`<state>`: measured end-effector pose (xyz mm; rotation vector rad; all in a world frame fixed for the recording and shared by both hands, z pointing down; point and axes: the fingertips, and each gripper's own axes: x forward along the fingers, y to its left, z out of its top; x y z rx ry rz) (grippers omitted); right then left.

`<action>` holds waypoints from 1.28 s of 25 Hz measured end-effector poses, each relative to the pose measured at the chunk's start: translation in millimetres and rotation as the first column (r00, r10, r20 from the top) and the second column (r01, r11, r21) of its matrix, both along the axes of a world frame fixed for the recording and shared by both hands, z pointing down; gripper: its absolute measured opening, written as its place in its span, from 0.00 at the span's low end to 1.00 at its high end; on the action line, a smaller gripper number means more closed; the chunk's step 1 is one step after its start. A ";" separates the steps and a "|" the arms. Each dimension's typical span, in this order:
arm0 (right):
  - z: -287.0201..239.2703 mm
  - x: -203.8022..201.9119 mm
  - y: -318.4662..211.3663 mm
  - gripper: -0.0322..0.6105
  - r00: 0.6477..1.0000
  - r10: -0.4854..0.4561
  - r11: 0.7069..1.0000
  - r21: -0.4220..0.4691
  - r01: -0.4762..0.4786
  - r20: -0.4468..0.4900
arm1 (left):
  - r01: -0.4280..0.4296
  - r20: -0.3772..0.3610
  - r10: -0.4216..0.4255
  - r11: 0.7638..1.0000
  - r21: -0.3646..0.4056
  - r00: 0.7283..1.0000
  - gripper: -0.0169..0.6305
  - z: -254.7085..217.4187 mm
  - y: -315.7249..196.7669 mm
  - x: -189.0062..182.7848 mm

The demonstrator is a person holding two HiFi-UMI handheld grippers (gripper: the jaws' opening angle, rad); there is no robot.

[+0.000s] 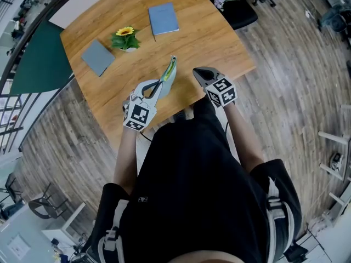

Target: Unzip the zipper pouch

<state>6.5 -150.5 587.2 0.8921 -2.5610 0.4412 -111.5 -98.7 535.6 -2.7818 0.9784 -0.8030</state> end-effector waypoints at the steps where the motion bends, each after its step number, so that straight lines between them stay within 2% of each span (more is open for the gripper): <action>1: -0.1 -0.7 1.0 0.05 1.000 -0.003 1.000 0.001 0.003 0.003 | 0.002 0.001 -0.002 1.000 -0.004 1.000 0.04 1.5 -0.5 -0.3; 12: 0.9 -10.6 10.8 0.05 0.997 -0.053 0.998 0.028 0.055 -0.049 | 0.025 -0.004 -0.026 0.999 -0.029 1.000 0.04 10.4 -5.3 -9.1; 32: 6.8 -9.3 17.0 0.05 0.994 -0.063 0.998 0.024 0.065 -0.092 | 0.042 0.014 -0.042 0.998 -0.040 0.999 0.04 19.3 1.6 -23.1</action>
